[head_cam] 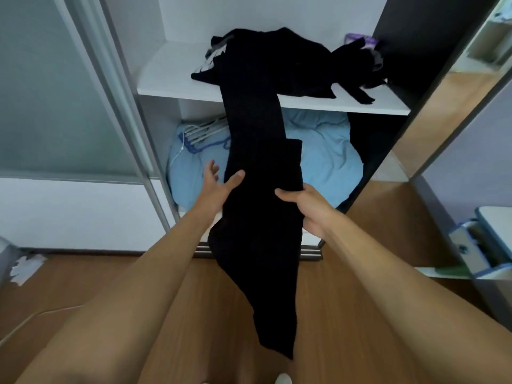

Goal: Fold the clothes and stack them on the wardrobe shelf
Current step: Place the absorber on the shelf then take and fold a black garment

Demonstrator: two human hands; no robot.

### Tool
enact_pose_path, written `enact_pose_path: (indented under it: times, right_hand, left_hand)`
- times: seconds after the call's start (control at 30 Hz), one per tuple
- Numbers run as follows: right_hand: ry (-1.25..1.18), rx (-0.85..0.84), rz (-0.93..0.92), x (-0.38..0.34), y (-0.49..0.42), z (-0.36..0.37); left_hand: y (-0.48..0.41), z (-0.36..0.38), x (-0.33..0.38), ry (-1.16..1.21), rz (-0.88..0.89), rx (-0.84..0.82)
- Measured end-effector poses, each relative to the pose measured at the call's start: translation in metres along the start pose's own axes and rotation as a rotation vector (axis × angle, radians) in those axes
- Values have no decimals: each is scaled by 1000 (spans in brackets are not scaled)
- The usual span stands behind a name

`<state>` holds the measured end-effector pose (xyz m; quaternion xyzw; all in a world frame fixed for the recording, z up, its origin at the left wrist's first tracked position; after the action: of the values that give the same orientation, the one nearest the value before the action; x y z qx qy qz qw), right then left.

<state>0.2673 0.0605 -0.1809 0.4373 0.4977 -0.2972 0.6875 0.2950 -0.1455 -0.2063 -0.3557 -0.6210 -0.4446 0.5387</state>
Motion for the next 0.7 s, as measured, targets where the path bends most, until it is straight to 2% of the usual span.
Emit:
enact_pose_path:
  times: [0.07, 0.13, 0.17, 0.3, 0.47, 0.6, 0.7]
  right_hand:
    - [3, -109, 12, 3, 5, 11]
    - [11, -151, 6, 6, 4, 24]
    - [21, -147, -1, 7, 2, 31]
    - [203, -151, -22, 15, -22, 81]
    - [346, -371, -87, 20, -41, 204]
    - [347, -585, -103, 22, -35, 307]
    - [307, -681, -102, 24, -24, 364]
  left_hand:
    - [-7, -13, -13, 155, -147, -60]
    - [-2, -23, -16, 144, -206, -150]
    - [2, -37, -19, 125, -216, -119]
    - [30, -117, -27, 187, -148, 227]
    - [102, -232, -18, 264, -23, 544]
    - [166, -306, 3, 320, 91, 693]
    - [206, -341, 15, 301, 116, 777]
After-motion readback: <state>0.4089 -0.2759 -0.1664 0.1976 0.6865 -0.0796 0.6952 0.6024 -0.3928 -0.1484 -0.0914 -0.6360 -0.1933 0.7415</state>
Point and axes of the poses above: each hand's wrist, its own y-axis away from the middle knuckle, its own z-axis out of the palm, x = y × z, the point moved 9 cm from there along -y, towards the middle knuckle, and after that the axes turned 4 degrees about -z, right-handed, at the moved point
